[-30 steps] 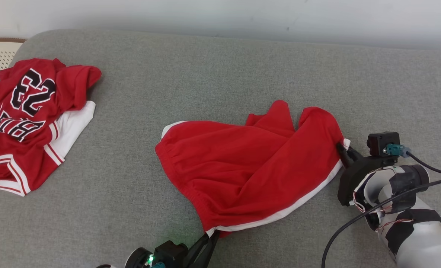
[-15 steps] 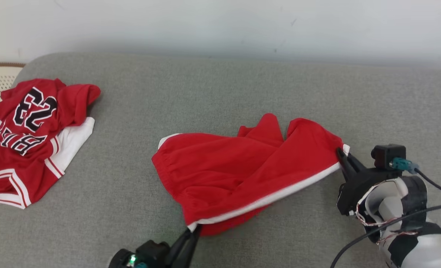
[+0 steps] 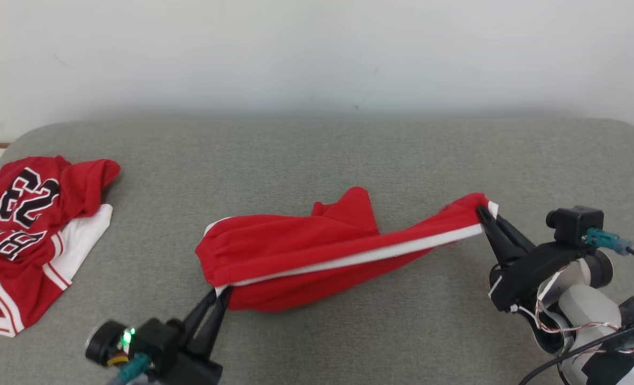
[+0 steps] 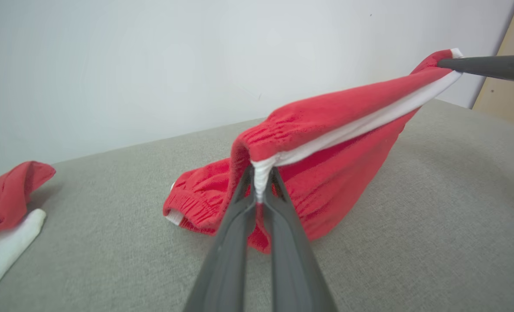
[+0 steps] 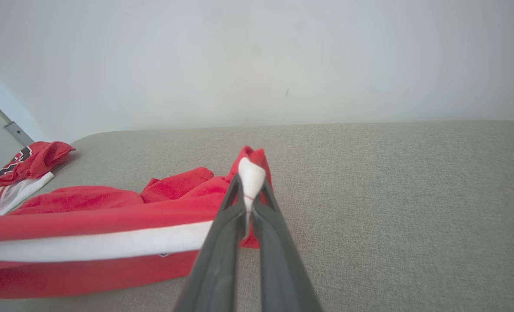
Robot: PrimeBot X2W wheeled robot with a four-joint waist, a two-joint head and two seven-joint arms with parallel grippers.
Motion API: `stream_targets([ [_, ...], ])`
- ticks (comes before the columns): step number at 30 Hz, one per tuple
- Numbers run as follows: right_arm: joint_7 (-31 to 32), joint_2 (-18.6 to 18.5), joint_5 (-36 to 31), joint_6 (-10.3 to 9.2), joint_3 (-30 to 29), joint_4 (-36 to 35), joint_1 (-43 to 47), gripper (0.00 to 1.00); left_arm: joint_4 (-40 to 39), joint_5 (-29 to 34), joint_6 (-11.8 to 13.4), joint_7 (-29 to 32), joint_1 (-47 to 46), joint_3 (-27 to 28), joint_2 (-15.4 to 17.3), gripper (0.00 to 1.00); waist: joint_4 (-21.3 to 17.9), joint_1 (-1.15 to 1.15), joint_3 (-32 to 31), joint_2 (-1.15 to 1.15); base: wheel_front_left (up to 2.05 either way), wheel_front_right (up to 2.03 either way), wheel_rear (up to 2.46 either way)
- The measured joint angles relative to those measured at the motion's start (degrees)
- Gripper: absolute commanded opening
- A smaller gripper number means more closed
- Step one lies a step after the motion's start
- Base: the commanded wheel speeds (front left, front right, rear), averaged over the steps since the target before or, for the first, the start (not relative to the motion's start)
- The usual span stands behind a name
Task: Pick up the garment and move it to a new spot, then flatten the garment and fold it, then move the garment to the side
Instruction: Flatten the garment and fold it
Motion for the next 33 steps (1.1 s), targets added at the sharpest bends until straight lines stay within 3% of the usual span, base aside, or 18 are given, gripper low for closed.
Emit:
stream_targets([
  [7, 3.13, -0.58, -0.27, -0.01, -2.93, -5.45, -3.75, 0.00, -1.32, 2.57, -2.67, 2.93, -11.58, -1.56, 4.74, 0.00, -2.35, 0.00, 1.44, 0.00, 0.00, 0.00, 0.00],
  [13, 6.04, 3.85, -3.94, -0.01, -4.55, -3.67, -15.14, 0.00, 1.87, 2.89, -3.69, 6.34, -27.49, -3.19, 8.55, 0.00, -4.03, 0.02, 5.20, 0.00, 0.00, 0.00, 0.00],
  [19, 7.95, 9.00, -4.81, -0.01, -6.24, 3.27, -29.80, 0.00, 7.27, 1.67, -4.11, 8.17, -45.01, -8.04, 11.26, 0.00, -5.72, 0.03, 10.39, 0.01, 0.00, 0.00, 0.00],
  [25, 6.86, 13.24, -3.14, -0.01, -11.29, 14.45, -44.13, 0.00, 14.28, -2.81, -4.11, 9.15, -59.38, -12.05, 11.57, 0.00, -7.38, 0.03, 15.42, 0.01, 0.00, 0.00, 0.00],
  [33, 4.85, 16.60, -2.30, -0.01, -13.74, 26.35, -58.21, 0.00, 24.94, -9.56, -4.11, 8.82, -75.93, -17.14, 11.39, 0.00, -10.62, 0.03, 19.36, 0.01, 0.00, 0.00, 0.00],
])
